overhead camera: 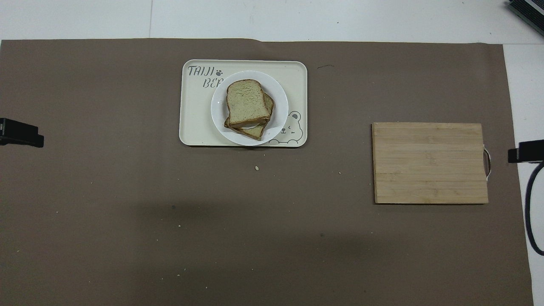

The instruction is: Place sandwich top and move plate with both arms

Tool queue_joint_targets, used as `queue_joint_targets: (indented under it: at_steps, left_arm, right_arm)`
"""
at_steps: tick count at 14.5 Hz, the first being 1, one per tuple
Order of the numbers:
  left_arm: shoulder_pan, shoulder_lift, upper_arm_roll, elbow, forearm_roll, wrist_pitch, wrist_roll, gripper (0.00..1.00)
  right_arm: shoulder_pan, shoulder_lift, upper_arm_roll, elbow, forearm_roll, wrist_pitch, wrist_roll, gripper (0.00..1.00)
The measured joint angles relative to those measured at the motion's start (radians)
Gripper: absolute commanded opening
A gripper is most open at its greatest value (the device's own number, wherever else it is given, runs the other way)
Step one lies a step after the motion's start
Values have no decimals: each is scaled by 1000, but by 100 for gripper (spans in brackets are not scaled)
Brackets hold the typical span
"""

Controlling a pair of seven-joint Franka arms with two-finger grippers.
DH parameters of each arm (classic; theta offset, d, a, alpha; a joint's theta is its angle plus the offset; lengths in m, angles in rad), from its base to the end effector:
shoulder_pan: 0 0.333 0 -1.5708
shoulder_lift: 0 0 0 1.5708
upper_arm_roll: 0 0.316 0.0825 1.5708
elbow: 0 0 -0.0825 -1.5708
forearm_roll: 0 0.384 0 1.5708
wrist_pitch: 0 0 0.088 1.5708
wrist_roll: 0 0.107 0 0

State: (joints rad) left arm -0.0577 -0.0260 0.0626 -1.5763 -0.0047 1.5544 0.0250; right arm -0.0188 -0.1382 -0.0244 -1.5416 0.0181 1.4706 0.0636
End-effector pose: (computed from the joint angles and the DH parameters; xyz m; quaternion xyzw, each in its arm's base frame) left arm 0.5449 0.0026 0.6347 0.9999 -0.0101 0.0021 0.0031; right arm 0.4976 -0.0205 0.7018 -0.9980 0.0521 -0.0335 0.0110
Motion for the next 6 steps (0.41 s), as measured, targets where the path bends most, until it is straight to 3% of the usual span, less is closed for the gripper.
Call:
queue_joint_targets:
  at_steps: [6]
  left_arm:
    - [0, 0, -2, 0, -1, -13, 0, 100]
  right_arm:
    - [0, 0, 0, 0, 0, 0, 0, 100]
